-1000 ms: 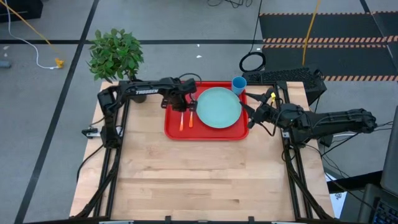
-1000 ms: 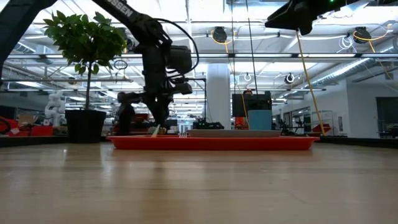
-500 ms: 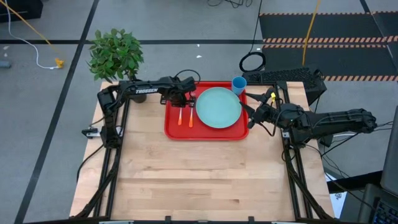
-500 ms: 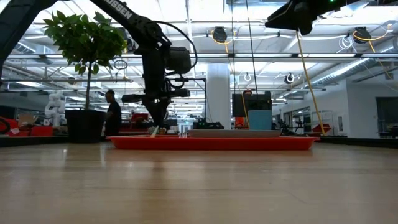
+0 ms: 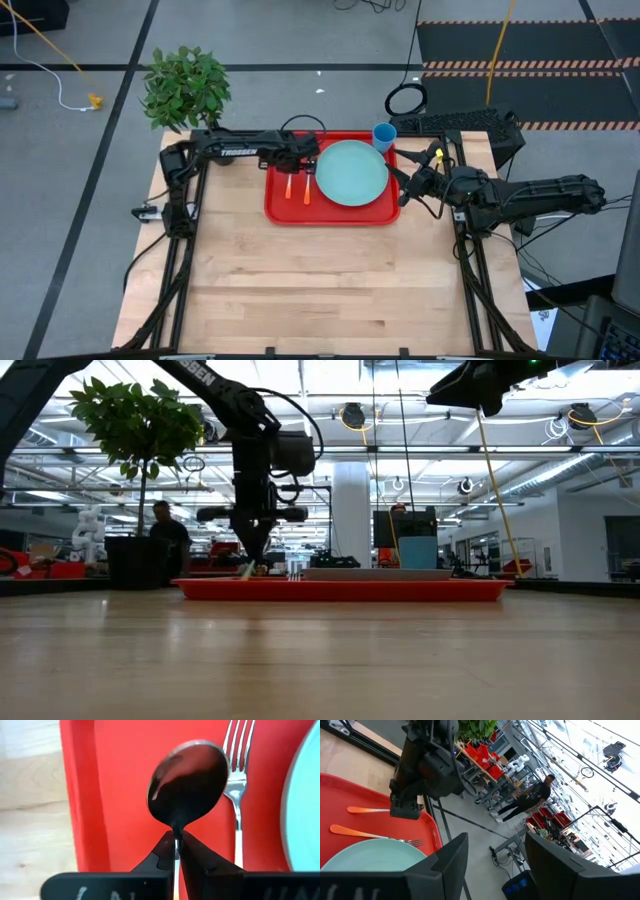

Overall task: Pick and place plate/cup/fork/spoon on tray
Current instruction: Put the orange spoon on the orange serving tray to the left of the orange fork

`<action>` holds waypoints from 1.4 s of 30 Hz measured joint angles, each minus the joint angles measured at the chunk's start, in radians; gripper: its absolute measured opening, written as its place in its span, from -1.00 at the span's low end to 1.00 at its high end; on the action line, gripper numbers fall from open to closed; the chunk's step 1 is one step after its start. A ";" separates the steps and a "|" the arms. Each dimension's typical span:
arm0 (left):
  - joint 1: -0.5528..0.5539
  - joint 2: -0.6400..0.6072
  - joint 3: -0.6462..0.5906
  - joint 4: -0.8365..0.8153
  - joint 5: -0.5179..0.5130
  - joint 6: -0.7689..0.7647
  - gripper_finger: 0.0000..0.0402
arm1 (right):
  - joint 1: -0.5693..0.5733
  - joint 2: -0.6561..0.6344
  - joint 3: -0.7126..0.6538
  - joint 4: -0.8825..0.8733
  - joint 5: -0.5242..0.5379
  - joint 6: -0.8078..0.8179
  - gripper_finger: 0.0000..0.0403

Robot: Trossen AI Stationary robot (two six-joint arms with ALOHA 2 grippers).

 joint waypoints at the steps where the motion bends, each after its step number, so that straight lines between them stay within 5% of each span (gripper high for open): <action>1: -0.002 0.004 0.000 0.006 -0.004 0.000 -0.93 | 0.000 0.000 0.000 0.000 0.000 0.000 -0.05; 42: -0.016 0.111 -0.001 0.074 -0.100 -0.052 -0.89 | 0.002 -0.002 0.000 -0.013 0.000 0.015 -0.05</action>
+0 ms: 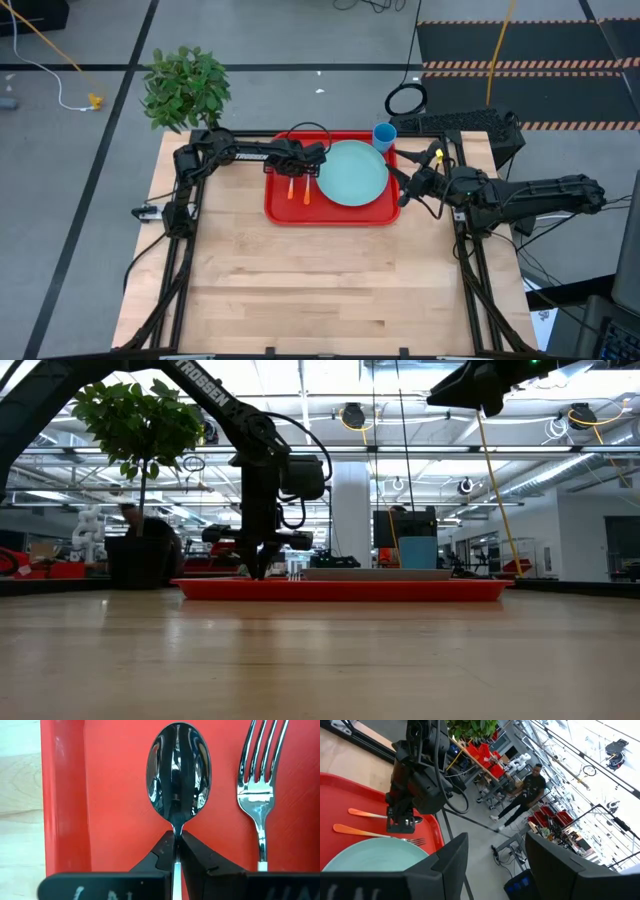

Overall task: Pick and place plate/cup/fork/spoon on tray
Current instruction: Put the orange spoon on the orange serving tray to the left of the orange fork, then return to Home Position

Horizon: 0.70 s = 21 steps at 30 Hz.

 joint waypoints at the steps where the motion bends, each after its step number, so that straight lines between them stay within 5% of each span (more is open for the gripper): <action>1: 0.000 0.000 0.000 0.000 0.000 0.000 -0.89 | 0.000 0.000 0.000 -0.001 0.000 0.000 -0.05; 13: 0.000 -0.002 0.000 0.008 0.001 0.001 -0.88 | 0.000 0.000 0.000 -0.001 0.000 0.000 -0.05; 21: 0.000 -0.002 0.000 0.024 0.012 0.000 -0.61 | 0.000 0.000 0.000 -0.001 -0.001 0.000 -0.05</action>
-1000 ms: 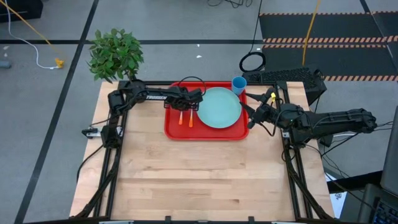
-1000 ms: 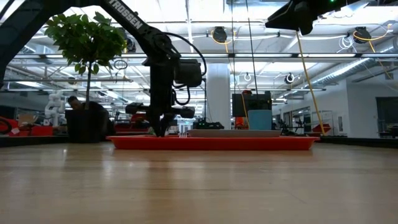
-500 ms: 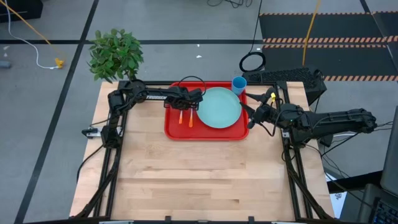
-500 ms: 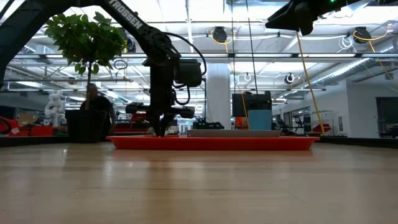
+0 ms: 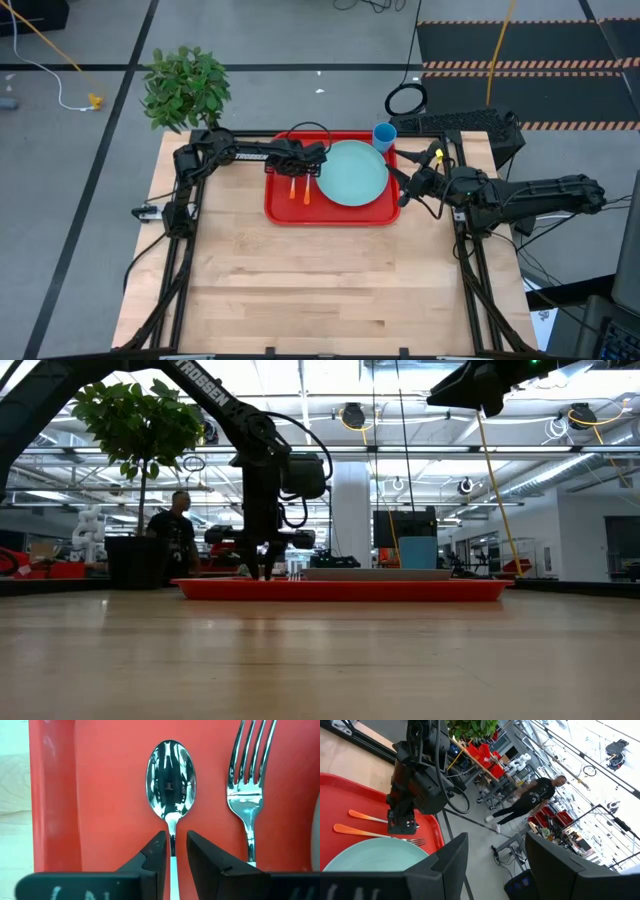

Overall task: Pick and place plate/cup/fork/spoon on tray
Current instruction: Return to Home Position

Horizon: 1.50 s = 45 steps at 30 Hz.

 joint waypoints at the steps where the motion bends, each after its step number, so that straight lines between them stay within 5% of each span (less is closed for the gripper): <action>1: 0.000 0.000 0.000 0.001 0.001 0.000 -0.60 | 0.000 0.000 0.000 0.000 0.000 0.000 -0.05; 15: -0.050 -0.129 0.016 -0.043 -0.051 0.117 -0.80 | 0.000 0.000 0.000 0.000 -0.002 0.025 -0.05; 23: -0.186 -0.299 0.017 -0.054 -0.198 0.358 -0.98 | -0.001 0.000 0.000 -0.031 -0.007 0.115 -0.05; 32: -0.232 -0.418 -0.095 -0.052 -0.363 0.678 -0.89 | -0.002 0.001 0.000 -0.081 -0.011 0.322 -0.24; 40: -0.179 -0.544 -0.222 -0.038 -0.273 0.734 -0.96 | -0.002 0.001 -0.049 -0.080 -0.149 0.522 -0.62; 45: -0.273 -0.597 -0.316 0.013 -0.205 0.747 -0.94 | 0.000 -0.011 -0.134 -0.070 -0.304 0.587 -0.80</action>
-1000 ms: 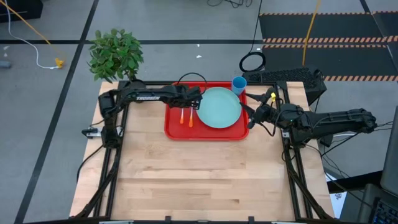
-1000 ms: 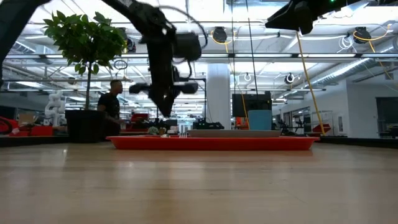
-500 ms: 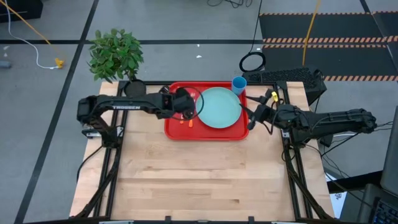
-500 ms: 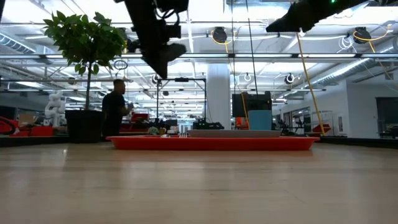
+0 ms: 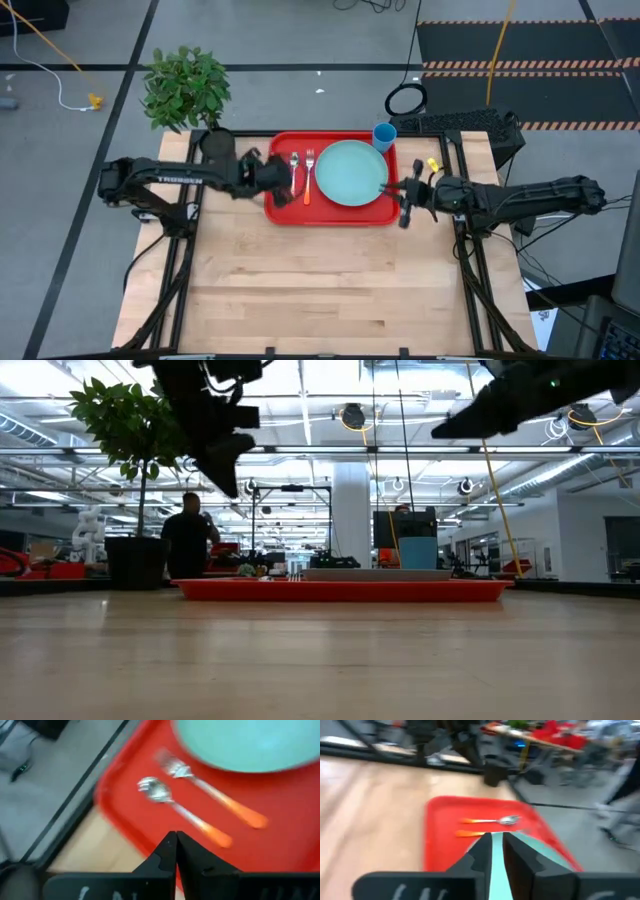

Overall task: Pick and place plate/cup/fork/spoon on tray
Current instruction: Return to Home Position

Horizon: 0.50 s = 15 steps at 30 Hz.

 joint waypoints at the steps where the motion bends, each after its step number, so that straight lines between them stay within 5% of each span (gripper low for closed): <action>1: -0.027 -0.007 -0.022 0.035 0.006 0.000 -0.95 | 0.000 -0.003 -0.019 0.014 -0.033 0.008 -0.83; 5: -0.142 -0.030 -0.111 0.170 0.029 0.001 -0.98 | 0.000 -0.016 -0.106 0.134 -0.149 0.022 -0.93; 15: -0.298 -0.069 -0.286 0.541 0.088 0.108 -0.98 | -0.001 -0.075 -0.327 0.329 -0.176 0.014 -0.98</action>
